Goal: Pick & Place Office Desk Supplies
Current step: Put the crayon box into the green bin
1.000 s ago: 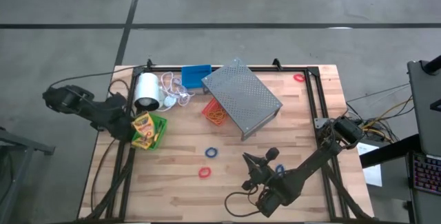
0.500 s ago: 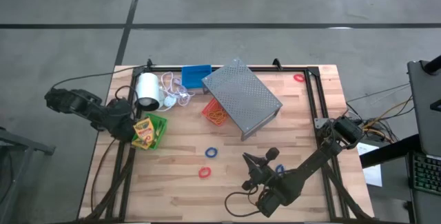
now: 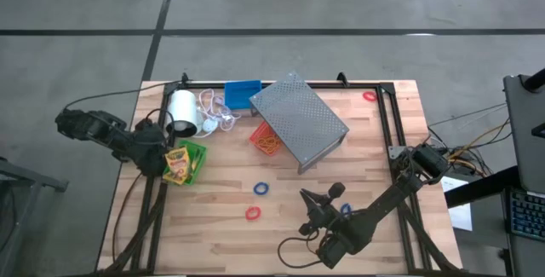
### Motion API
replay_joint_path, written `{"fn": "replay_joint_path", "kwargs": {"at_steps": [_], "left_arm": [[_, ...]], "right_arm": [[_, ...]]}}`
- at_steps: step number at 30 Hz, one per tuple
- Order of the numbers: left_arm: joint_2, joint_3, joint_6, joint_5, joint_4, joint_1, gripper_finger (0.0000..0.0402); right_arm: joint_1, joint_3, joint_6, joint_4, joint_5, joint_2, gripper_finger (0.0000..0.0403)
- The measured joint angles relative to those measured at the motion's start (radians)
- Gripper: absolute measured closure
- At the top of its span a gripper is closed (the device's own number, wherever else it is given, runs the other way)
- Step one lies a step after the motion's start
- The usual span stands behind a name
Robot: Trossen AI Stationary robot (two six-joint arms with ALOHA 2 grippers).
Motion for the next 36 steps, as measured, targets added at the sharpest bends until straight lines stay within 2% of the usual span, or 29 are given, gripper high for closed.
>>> {"fn": "replay_joint_path", "kwargs": {"at_steps": [10, 26, 36], "left_arm": [[0.000, 0.000, 0.010, 0.000, 0.000, 0.000, 0.0388], [0.009, -0.003, -0.004, 0.008, -0.002, 0.000, 0.0400], [0.111, -0.001, -0.001, 0.008, 0.000, 0.000, 0.0400]], "right_arm": [[0.000, 0.000, 0.000, 0.000, 0.000, 0.000, 0.0371], [0.000, 0.000, -0.004, 0.001, 0.010, 0.000, 0.0371], [-0.003, 0.000, -0.001, 0.003, 0.009, 0.000, 0.0371]]}}
